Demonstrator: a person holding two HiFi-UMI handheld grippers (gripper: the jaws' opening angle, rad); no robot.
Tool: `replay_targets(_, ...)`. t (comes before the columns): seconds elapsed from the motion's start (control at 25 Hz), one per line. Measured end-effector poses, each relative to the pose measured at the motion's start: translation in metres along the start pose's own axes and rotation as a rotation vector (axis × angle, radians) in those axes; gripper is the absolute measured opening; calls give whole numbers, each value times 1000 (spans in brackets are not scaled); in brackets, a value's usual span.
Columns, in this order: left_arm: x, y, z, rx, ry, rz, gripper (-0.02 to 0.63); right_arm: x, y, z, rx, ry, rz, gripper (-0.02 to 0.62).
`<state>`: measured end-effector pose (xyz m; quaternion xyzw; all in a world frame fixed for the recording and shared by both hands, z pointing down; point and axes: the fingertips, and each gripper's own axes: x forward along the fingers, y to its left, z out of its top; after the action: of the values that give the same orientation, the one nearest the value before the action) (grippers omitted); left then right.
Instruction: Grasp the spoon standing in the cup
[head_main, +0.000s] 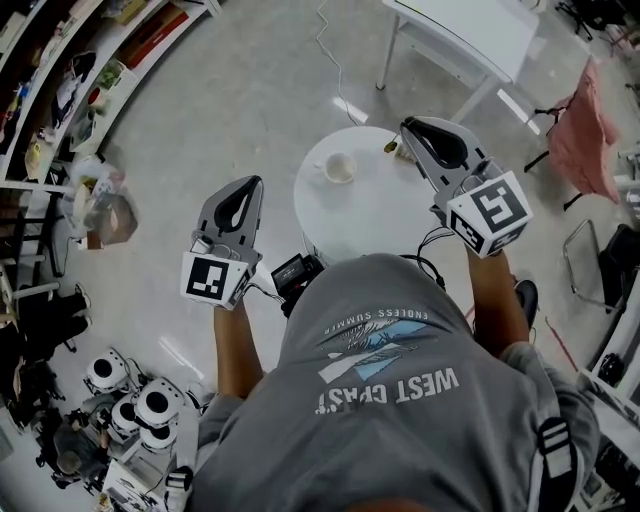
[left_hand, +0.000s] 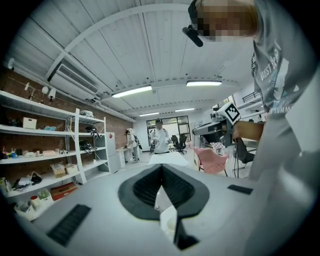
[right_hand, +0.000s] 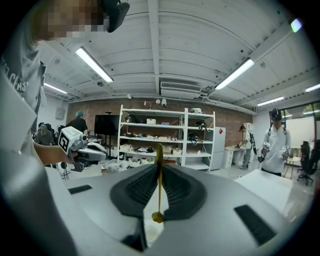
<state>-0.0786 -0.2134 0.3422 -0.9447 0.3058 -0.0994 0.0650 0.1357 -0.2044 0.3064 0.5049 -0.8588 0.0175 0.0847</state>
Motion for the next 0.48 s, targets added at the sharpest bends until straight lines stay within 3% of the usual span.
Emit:
replay_targets(0.16, 5, 3, 9, 0, 1, 3, 5, -2, -7, 13, -5, -5, 2, 26)
replay_targets(0.48, 11, 14, -14, 4, 3, 8, 5, 19, -7, -6, -4, -9, 9, 26)
